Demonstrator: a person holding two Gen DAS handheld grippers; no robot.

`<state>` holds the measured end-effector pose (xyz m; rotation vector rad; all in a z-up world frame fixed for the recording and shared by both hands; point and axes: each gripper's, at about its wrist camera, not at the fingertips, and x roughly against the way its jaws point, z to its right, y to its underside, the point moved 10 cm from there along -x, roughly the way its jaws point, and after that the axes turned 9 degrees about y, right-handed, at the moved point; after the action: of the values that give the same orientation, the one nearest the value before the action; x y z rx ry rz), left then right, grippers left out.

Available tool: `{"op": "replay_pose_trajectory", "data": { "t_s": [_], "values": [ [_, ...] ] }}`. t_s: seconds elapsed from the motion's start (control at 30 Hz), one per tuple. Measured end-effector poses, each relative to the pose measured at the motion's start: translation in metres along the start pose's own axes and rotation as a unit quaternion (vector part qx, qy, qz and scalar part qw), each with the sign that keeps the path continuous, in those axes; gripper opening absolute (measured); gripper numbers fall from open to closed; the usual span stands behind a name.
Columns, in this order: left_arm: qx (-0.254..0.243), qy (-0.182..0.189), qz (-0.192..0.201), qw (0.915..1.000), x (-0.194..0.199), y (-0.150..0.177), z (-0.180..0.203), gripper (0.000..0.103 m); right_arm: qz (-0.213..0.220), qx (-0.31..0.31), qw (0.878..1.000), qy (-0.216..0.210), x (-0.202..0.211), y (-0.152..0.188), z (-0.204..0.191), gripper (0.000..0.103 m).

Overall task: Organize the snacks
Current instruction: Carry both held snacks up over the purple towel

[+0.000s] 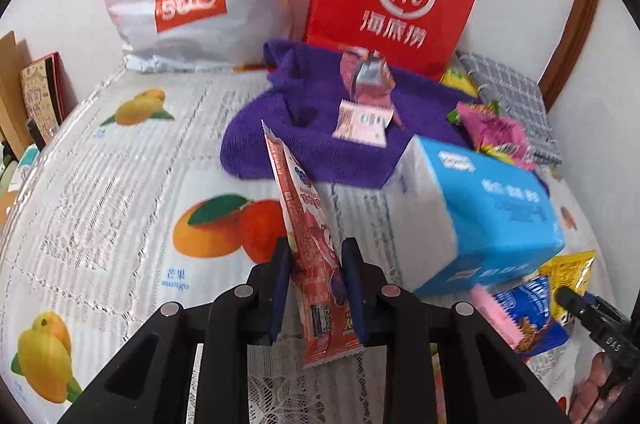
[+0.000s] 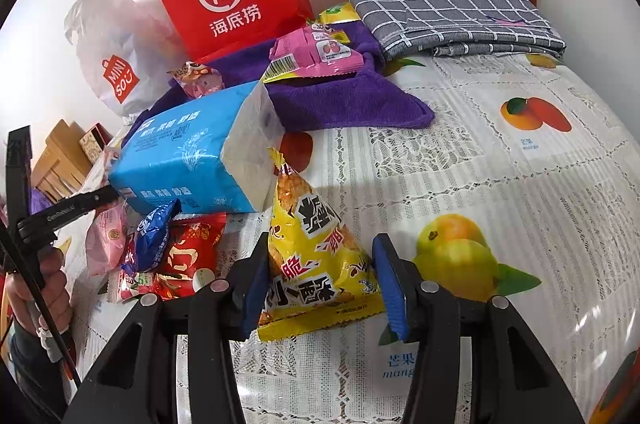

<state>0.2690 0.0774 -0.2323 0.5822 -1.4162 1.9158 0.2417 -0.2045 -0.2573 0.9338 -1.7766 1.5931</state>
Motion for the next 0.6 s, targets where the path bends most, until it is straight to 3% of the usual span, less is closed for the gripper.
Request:
{"op": "replay_pose_trajectory", "data": {
  "t_s": [0.3, 0.43, 0.6],
  "values": [
    [-0.005, 0.037, 0.022, 0.9991, 0.012, -0.008, 0.016, 0.024, 0.019, -0.015, 1.0, -0.009, 0.009, -0.003, 0.005, 0.044],
    [-0.004, 0.054, 0.035, 0.9979, 0.019, -0.011, 0.021, 0.024, 0.02, 0.001, 1.0, 0.021, 0.016, -0.001, 0.008, 0.042],
    [0.0, 0.076, 0.044, 0.9962, 0.026, -0.013, 0.026, 0.024, 0.03, -0.016, 0.999, -0.004, 0.04, -0.009, 0.006, 0.042]
  ]
}}
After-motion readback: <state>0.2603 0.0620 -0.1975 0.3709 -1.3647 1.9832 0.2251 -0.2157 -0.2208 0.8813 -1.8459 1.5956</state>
